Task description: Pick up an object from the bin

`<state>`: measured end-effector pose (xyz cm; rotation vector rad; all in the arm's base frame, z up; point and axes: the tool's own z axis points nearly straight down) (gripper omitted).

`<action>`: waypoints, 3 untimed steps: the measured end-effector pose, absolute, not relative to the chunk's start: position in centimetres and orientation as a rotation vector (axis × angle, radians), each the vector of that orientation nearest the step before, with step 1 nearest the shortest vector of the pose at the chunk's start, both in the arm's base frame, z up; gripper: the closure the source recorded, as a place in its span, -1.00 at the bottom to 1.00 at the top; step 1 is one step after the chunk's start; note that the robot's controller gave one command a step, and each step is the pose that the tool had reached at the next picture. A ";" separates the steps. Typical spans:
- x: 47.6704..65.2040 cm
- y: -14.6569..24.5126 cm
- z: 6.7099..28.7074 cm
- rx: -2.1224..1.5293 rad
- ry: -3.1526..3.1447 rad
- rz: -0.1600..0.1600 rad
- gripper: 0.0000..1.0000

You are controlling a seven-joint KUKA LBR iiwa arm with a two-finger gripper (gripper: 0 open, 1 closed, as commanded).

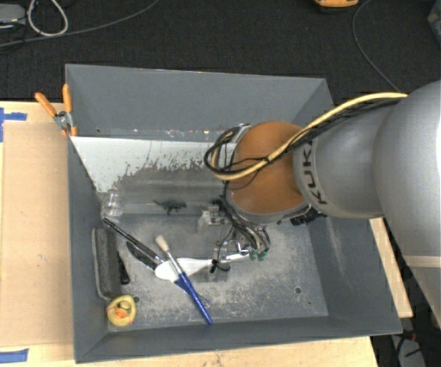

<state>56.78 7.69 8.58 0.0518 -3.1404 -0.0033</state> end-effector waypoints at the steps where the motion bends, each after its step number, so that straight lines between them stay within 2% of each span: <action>1: 55.8 5.3 6.9 -0.028 -3.146 -0.007 -1.00; 2: 56.2 6.8 7.4 0.023 -3.139 -0.007 1.00; 3: 56.2 6.8 7.4 0.022 -3.139 -0.008 1.00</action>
Offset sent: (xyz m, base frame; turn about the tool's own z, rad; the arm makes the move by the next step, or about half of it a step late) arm -0.0055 -0.0089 -0.0112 0.0152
